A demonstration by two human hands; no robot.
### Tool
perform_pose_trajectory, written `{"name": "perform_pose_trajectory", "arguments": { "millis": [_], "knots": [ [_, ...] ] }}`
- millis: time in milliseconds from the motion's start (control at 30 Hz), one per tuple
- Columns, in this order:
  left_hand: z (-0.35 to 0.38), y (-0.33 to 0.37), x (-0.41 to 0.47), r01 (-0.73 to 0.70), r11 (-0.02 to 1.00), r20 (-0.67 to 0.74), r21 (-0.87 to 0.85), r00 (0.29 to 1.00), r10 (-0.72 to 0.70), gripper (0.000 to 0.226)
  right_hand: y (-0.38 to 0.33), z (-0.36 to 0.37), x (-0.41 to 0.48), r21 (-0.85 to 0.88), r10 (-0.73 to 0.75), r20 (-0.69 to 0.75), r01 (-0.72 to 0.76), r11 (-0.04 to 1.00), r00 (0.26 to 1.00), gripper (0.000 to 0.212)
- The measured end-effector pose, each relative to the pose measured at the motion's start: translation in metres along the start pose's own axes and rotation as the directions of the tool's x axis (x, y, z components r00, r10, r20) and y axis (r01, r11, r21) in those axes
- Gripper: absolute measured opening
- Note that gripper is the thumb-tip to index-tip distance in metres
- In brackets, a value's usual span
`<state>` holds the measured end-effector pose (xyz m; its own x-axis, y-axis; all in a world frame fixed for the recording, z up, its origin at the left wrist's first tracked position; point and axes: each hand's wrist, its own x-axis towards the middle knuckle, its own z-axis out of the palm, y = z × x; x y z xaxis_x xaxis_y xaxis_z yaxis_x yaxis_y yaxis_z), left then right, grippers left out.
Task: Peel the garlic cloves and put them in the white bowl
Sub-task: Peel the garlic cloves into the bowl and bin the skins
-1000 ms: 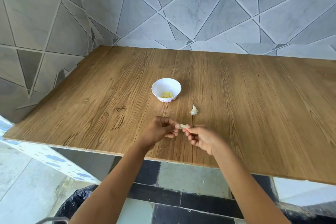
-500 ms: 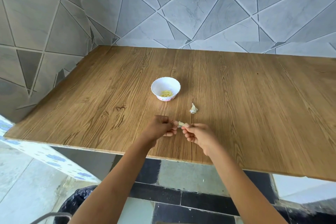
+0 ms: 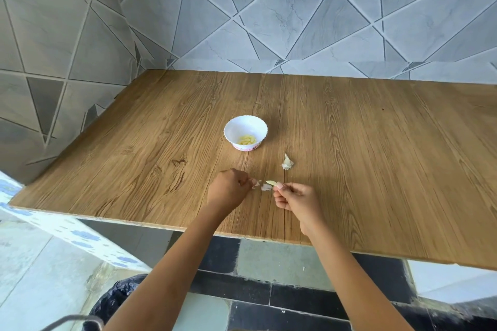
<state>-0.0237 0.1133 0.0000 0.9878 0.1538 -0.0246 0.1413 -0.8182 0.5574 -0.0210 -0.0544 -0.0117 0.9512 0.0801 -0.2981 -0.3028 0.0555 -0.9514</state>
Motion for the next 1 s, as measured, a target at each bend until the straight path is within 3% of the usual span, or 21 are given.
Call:
{"name": "perform_pose_trajectory", "arguments": {
  "millis": [67,200,400,600,767,867,1000],
  "knots": [
    [-0.002,0.003,-0.001,-0.013,0.999,-0.071,-0.04,0.997,0.01,0.008,-0.001,0.0,0.0,-0.003,0.001,-0.001,-0.001,1.0,1.0,0.01],
    [-0.006,0.011,-0.002,-0.09,0.973,-0.051,-0.211,0.995,0.081,0.015,-0.004,-0.002,0.002,-0.036,-0.011,0.022,0.012,0.999,1.0,0.015],
    [-0.004,0.011,0.001,-0.07,0.995,0.009,-0.07,0.997,0.07,0.018,-0.004,-0.004,0.004,-0.175,-0.085,0.027,0.089,0.981,0.996,0.02],
    [-0.006,0.013,-0.003,-0.049,0.998,-0.081,-0.035,0.996,0.046,0.013,0.0,-0.003,0.005,-0.221,-0.117,0.028,0.12,0.968,0.993,0.02],
    [-0.014,0.017,-0.001,-0.159,0.957,-0.014,-0.243,0.987,0.16,0.025,0.001,-0.003,0.007,-0.275,-0.155,0.049,0.163,0.948,0.987,0.021],
    [-0.014,0.022,-0.003,-0.063,0.887,0.106,-0.457,0.986,0.125,0.016,0.002,-0.004,0.009,-0.385,-0.24,0.091,0.256,0.887,0.967,0.025],
    [-0.014,0.022,-0.001,0.04,0.813,0.161,-0.581,0.985,0.067,0.009,0.003,-0.003,0.009,-0.468,-0.35,0.132,0.369,0.803,0.928,0.031]
  ]
}}
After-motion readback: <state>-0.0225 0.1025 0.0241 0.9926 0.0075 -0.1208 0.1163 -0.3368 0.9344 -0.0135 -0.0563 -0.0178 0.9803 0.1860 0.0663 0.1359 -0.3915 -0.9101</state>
